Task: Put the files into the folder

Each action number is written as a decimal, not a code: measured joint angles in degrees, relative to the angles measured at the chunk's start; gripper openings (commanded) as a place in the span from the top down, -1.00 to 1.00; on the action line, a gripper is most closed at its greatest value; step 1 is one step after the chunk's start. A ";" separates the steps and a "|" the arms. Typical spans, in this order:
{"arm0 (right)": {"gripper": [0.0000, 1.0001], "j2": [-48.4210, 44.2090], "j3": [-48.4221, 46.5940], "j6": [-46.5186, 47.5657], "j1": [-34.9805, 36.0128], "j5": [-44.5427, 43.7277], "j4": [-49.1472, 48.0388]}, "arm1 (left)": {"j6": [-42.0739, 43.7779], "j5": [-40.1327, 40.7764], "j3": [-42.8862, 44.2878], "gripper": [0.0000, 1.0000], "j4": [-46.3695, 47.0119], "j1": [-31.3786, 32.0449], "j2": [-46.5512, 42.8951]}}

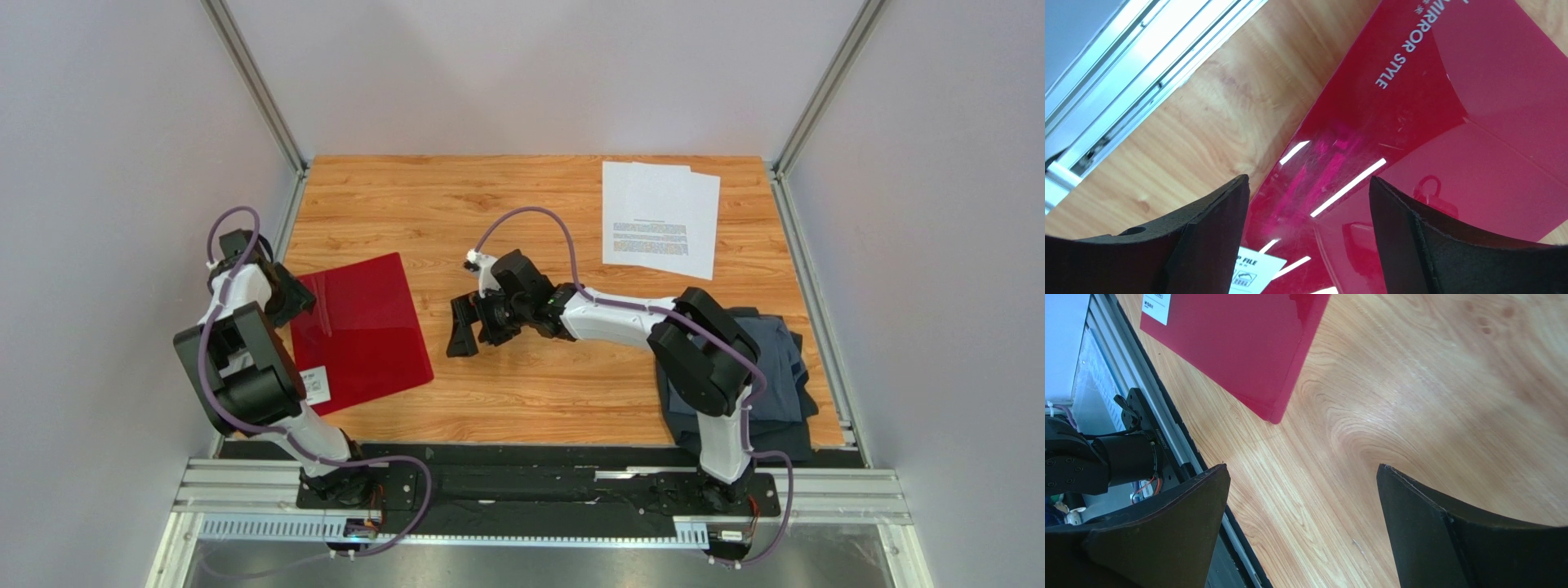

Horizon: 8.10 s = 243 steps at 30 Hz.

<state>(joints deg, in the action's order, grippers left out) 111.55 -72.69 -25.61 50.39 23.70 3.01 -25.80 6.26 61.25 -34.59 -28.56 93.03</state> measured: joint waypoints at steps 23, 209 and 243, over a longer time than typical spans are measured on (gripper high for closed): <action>-0.83 -1.57 0.39 -1.88 -6.43 -1.55 1.09 | -4.04 -25.09 -5.99 -0.08 8.15 5.77 4.07; -0.53 2.49 -2.21 0.81 -7.96 -16.24 9.42 | -13.92 -2.36 -10.27 0.03 -21.77 15.28 -33.75; -0.01 12.07 -23.78 6.36 9.81 -24.22 21.62 | -18.45 -23.61 1.27 0.08 -4.46 33.83 -41.70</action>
<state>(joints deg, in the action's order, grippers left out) 123.61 -96.47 -19.25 60.20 -0.51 24.62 -44.25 -17.34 62.52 -39.05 5.28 51.33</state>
